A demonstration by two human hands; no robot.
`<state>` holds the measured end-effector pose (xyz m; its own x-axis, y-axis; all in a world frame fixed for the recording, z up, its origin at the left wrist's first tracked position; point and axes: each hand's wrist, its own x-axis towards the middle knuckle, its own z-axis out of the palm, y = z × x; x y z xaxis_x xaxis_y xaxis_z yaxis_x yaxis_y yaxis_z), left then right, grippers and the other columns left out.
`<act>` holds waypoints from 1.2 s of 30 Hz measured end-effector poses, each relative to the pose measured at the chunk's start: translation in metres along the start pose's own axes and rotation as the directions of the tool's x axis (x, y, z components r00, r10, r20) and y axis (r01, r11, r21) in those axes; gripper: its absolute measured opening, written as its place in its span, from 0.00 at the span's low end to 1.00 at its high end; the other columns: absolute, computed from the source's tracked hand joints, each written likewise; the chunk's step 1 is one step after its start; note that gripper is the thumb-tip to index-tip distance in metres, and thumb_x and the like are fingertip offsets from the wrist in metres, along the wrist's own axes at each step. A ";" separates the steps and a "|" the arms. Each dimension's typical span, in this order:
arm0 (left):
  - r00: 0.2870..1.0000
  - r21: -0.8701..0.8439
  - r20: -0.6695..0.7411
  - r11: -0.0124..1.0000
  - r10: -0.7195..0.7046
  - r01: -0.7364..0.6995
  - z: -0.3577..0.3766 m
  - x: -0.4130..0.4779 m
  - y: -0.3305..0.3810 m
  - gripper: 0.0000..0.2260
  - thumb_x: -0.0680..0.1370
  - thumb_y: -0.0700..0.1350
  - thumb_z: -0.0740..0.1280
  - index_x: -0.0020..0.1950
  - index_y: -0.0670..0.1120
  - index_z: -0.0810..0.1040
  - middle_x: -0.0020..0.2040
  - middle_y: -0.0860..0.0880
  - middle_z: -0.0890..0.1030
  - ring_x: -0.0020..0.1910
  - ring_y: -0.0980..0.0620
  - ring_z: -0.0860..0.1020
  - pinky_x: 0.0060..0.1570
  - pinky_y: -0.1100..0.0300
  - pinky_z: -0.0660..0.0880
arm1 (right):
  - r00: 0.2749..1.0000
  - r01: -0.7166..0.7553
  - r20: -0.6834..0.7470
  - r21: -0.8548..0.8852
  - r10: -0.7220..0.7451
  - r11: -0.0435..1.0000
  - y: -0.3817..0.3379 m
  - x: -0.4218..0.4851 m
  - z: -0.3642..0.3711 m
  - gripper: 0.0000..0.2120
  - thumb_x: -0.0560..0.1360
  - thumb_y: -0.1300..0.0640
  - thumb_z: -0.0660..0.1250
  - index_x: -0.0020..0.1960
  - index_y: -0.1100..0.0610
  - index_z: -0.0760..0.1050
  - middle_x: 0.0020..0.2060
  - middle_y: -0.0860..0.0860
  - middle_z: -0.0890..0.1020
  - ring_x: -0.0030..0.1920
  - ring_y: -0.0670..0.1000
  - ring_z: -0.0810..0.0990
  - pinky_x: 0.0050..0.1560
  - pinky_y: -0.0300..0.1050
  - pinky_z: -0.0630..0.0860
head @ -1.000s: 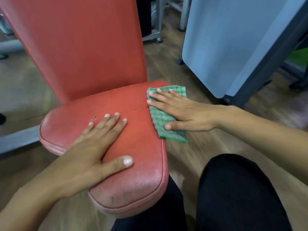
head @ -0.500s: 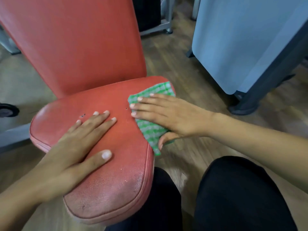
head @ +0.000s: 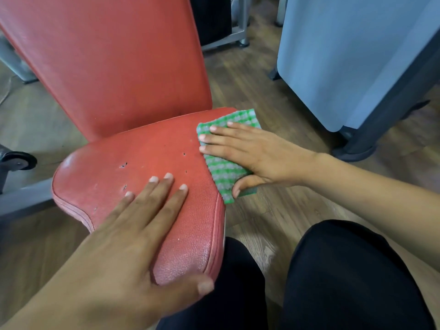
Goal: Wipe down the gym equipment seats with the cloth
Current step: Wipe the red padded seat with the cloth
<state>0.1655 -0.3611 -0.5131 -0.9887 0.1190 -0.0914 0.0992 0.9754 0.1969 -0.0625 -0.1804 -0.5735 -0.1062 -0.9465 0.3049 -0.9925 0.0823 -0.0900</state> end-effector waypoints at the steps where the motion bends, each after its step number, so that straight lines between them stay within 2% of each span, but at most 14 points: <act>1: 1.000 0.022 0.021 1.000 -0.010 0.010 0.001 0.000 0.002 0.49 0.67 0.79 0.50 0.77 0.47 0.58 0.76 0.46 0.61 0.76 0.53 0.53 0.68 0.53 0.53 | 1.000 0.016 -0.009 0.006 -0.016 1.000 -0.005 0.000 0.001 0.40 0.73 0.33 0.55 0.76 0.58 0.60 0.75 0.54 0.62 0.76 0.54 0.57 0.76 0.55 0.53; 6: 0.999 0.014 0.040 1.000 -0.028 0.028 0.005 0.002 0.003 0.50 0.66 0.80 0.49 0.76 0.44 0.59 0.76 0.45 0.62 0.76 0.52 0.52 0.68 0.53 0.52 | 0.996 0.091 0.017 0.071 -0.093 0.993 -0.017 0.005 0.002 0.40 0.73 0.34 0.60 0.76 0.59 0.60 0.76 0.54 0.61 0.77 0.53 0.55 0.75 0.55 0.54; 13: 0.999 0.013 0.037 0.999 -0.036 0.035 0.007 0.001 0.002 0.51 0.66 0.80 0.49 0.77 0.45 0.56 0.77 0.48 0.58 0.76 0.54 0.50 0.68 0.52 0.50 | 0.999 -0.004 0.043 0.007 0.004 1.000 0.000 0.003 -0.003 0.40 0.73 0.32 0.56 0.76 0.57 0.59 0.76 0.53 0.61 0.77 0.53 0.55 0.75 0.56 0.54; 17: 0.997 0.030 0.064 0.999 -0.037 0.035 0.006 0.002 0.002 0.52 0.66 0.80 0.49 0.77 0.44 0.57 0.77 0.47 0.58 0.76 0.54 0.50 0.68 0.52 0.49 | 0.996 0.086 0.028 0.026 -0.086 0.996 -0.023 0.002 0.003 0.41 0.73 0.33 0.57 0.76 0.58 0.59 0.76 0.54 0.61 0.77 0.53 0.55 0.76 0.55 0.54; 19: 0.994 0.018 0.095 0.998 -0.057 0.055 0.003 0.002 0.004 0.52 0.65 0.81 0.48 0.78 0.45 0.56 0.78 0.48 0.57 0.76 0.55 0.48 0.69 0.54 0.48 | 0.995 0.084 0.045 0.071 -0.088 0.994 -0.020 0.004 0.001 0.39 0.73 0.35 0.59 0.76 0.57 0.60 0.76 0.53 0.61 0.77 0.53 0.55 0.75 0.56 0.54; 21: 0.994 -0.011 0.084 0.997 -0.075 0.077 -0.001 0.004 0.008 0.55 0.60 0.83 0.43 0.79 0.51 0.46 0.79 0.53 0.45 0.75 0.61 0.39 0.70 0.58 0.40 | 0.997 0.021 0.066 0.085 -0.027 0.996 -0.003 0.005 -0.003 0.38 0.73 0.35 0.60 0.76 0.56 0.61 0.76 0.53 0.61 0.77 0.52 0.55 0.75 0.56 0.54; 23: 0.985 -0.012 0.117 0.991 -0.127 0.130 -0.005 0.003 0.013 0.56 0.51 0.84 0.34 0.73 0.57 0.27 0.72 0.61 0.26 0.68 0.66 0.25 0.68 0.62 0.29 | 0.996 -0.037 0.087 0.064 0.031 0.997 0.010 0.003 -0.008 0.38 0.73 0.34 0.58 0.76 0.56 0.60 0.76 0.52 0.61 0.77 0.52 0.55 0.75 0.56 0.53; 24: 0.976 0.010 0.161 0.989 -0.144 0.144 -0.008 0.001 0.014 0.55 0.48 0.83 0.32 0.69 0.59 0.23 0.69 0.63 0.22 0.66 0.66 0.22 0.67 0.63 0.26 | 0.995 -0.051 0.089 0.043 0.047 0.998 0.012 0.002 -0.008 0.39 0.74 0.33 0.57 0.76 0.56 0.60 0.76 0.52 0.60 0.77 0.52 0.54 0.75 0.56 0.53; 27: 0.976 -0.021 0.169 0.989 -0.138 0.144 -0.009 0.002 0.015 0.53 0.49 0.83 0.33 0.68 0.60 0.23 0.69 0.64 0.23 0.66 0.66 0.23 0.69 0.61 0.27 | 0.997 -0.027 0.074 0.013 0.026 1.000 -0.005 0.001 -0.005 0.40 0.74 0.32 0.54 0.77 0.56 0.58 0.76 0.53 0.59 0.77 0.53 0.53 0.76 0.56 0.52; 29: 0.973 0.008 0.182 0.989 -0.145 0.146 -0.009 0.001 0.015 0.53 0.48 0.82 0.31 0.68 0.59 0.21 0.68 0.63 0.22 0.65 0.66 0.22 0.71 0.59 0.29 | 0.996 0.029 0.088 0.048 -0.033 0.998 -0.023 0.002 -0.001 0.40 0.74 0.32 0.54 0.77 0.57 0.57 0.77 0.53 0.58 0.77 0.52 0.51 0.76 0.55 0.50; 32: 0.969 0.039 0.207 0.991 -0.136 0.130 -0.010 0.002 0.016 0.54 0.48 0.82 0.30 0.69 0.57 0.21 0.67 0.62 0.21 0.64 0.65 0.20 0.70 0.59 0.29 | 0.990 0.033 0.130 0.104 -0.046 0.994 -0.026 0.006 -0.005 0.40 0.73 0.33 0.57 0.77 0.56 0.57 0.77 0.52 0.57 0.77 0.51 0.51 0.77 0.54 0.50; 34: 0.971 0.011 0.200 0.991 -0.130 0.130 -0.011 0.001 0.015 0.56 0.52 0.84 0.37 0.71 0.57 0.24 0.69 0.61 0.22 0.65 0.66 0.21 0.71 0.59 0.29 | 0.988 -0.001 0.151 0.087 -0.012 0.996 -0.010 0.007 -0.010 0.39 0.73 0.33 0.59 0.77 0.54 0.59 0.77 0.51 0.58 0.77 0.50 0.53 0.76 0.53 0.50; 36: 0.974 -0.003 0.188 0.992 -0.127 0.130 -0.011 0.001 0.016 0.54 0.57 0.81 0.43 0.73 0.56 0.27 0.72 0.60 0.25 0.66 0.65 0.22 0.71 0.58 0.30 | 0.984 -0.059 0.169 0.056 0.049 0.997 0.005 0.006 -0.016 0.39 0.73 0.32 0.57 0.77 0.53 0.58 0.77 0.51 0.59 0.77 0.50 0.53 0.76 0.53 0.51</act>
<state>0.1647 -0.3477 -0.4997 -0.9542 0.0274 -0.2978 -0.0301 0.9819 0.1868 -0.0687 -0.1803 -0.5569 -0.1432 -0.9804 0.1357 -0.9796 0.1209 -0.1604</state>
